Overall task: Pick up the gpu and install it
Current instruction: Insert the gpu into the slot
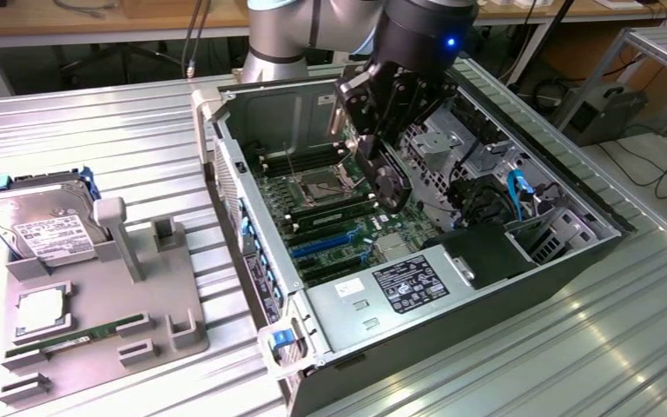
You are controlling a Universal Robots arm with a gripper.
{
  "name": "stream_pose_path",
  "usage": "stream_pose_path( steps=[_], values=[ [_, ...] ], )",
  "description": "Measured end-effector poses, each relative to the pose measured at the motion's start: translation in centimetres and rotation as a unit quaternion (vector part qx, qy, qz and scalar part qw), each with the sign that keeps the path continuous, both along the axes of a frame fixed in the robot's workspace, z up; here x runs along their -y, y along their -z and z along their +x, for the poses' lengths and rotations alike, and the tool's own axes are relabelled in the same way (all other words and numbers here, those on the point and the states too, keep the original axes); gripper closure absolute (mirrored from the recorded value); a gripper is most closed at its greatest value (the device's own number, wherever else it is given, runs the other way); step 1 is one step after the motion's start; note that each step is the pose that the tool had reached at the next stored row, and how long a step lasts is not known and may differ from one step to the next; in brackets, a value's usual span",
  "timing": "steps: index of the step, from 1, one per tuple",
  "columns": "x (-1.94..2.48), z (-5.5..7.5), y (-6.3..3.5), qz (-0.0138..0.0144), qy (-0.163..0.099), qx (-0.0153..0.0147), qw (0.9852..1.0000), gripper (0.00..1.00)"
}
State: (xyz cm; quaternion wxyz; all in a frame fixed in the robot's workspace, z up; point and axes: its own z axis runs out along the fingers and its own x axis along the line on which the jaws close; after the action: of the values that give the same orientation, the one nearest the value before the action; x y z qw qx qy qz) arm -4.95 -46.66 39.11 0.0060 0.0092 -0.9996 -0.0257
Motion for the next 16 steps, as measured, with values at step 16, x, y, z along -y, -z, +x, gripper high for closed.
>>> stream_pose_path(
  steps=[16],
  values=[
    [0.00, 0.00, 0.46, -0.0001, -0.208, 0.0002, 0.9782, 0.74]
  ],
)
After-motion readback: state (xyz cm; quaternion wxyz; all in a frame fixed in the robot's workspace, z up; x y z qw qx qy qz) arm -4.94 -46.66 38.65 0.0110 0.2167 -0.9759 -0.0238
